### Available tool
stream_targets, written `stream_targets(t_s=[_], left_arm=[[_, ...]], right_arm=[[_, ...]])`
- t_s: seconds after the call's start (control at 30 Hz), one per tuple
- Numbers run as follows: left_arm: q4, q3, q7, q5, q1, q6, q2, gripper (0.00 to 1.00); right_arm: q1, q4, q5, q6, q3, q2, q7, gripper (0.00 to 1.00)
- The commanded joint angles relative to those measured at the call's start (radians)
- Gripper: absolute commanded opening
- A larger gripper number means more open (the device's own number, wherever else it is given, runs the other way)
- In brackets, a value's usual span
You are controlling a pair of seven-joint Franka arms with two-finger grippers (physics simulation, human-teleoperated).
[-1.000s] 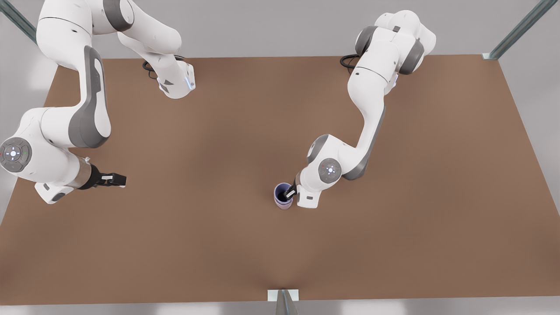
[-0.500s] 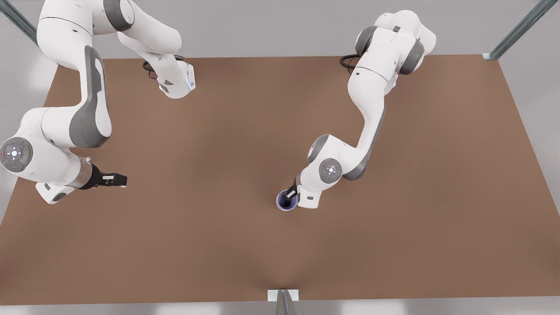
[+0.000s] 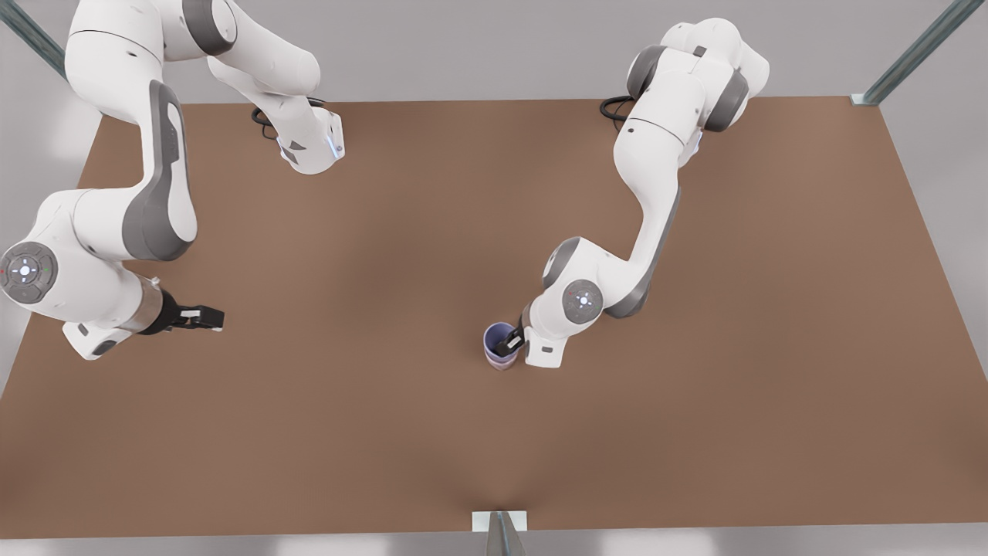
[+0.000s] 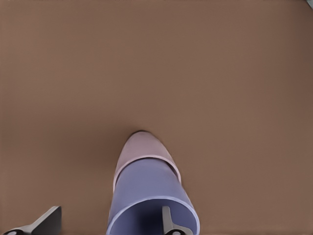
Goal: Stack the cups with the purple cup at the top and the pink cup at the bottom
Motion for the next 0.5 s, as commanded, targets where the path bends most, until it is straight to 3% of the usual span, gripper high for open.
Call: stream_targets(t_s=[0.0,0.37,0.47], left_arm=[[0.0,0.0,0.0,0.002,0.0,0.0,0.0,1.0],[0.0,0.0,-0.002,0.0,0.002,-0.003,-0.003,1.0],[0.0,0.009,0.0,-0.003,0.005,-0.09,-0.071,1.0]], right_arm=[[0.0,0.0,0.0,0.0,0.0,0.0,0.002,1.0],[0.002,0.0,0.002,0.0,0.0,0.0,0.002,1.0],[0.002,0.0,0.0,0.0,0.0,0.0,0.002,1.0]])
